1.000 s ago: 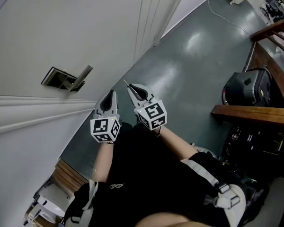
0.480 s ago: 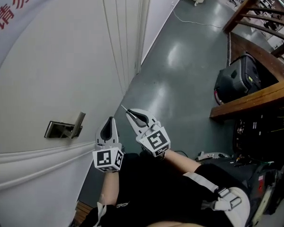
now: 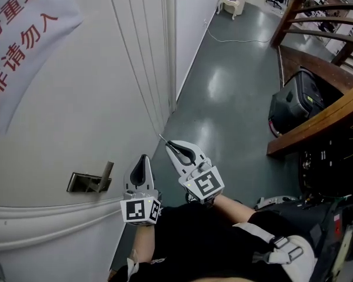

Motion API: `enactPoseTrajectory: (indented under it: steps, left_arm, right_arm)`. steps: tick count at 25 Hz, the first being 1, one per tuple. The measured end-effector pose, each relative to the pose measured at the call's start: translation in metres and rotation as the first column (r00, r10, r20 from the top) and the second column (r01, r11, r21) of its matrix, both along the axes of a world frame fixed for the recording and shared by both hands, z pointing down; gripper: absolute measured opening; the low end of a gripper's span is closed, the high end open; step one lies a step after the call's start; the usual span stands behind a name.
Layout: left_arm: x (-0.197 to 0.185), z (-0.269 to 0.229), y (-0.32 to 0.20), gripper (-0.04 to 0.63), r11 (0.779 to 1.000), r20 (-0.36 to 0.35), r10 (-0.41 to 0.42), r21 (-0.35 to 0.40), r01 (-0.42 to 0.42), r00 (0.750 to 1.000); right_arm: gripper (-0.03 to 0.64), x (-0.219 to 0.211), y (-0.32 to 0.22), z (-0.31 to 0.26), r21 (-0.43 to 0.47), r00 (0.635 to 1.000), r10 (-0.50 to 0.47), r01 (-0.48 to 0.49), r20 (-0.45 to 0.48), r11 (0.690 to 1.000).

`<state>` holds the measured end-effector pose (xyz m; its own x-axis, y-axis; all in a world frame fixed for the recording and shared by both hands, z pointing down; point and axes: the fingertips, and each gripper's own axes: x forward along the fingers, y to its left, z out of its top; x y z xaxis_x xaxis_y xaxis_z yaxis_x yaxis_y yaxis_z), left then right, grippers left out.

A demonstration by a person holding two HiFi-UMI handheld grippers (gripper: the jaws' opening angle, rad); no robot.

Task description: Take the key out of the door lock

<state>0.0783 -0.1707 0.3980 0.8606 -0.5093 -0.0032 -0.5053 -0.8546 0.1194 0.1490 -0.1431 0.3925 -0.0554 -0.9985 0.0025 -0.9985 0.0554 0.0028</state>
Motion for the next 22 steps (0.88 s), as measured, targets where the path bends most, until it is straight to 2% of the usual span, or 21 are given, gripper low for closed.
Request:
enactPoseTrajectory:
  steps: [9, 22]
  left_arm:
    - [-0.002, -0.009, 0.002, 0.025, 1.000, -0.007, 0.013, 0.019, -0.013, 1.000]
    - [-0.005, -0.013, 0.007, 0.025, 0.999, -0.026, 0.028, 0.022, -0.028, 0.999]
  right_arm:
    - [0.031, 0.013, 0.006, -0.013, 0.036, 0.998, 0.064, -0.064, -0.011, 0.997]
    - [0.031, 0.006, 0.011, -0.015, 0.040, 0.998, 0.066, -0.066, -0.014, 0.997]
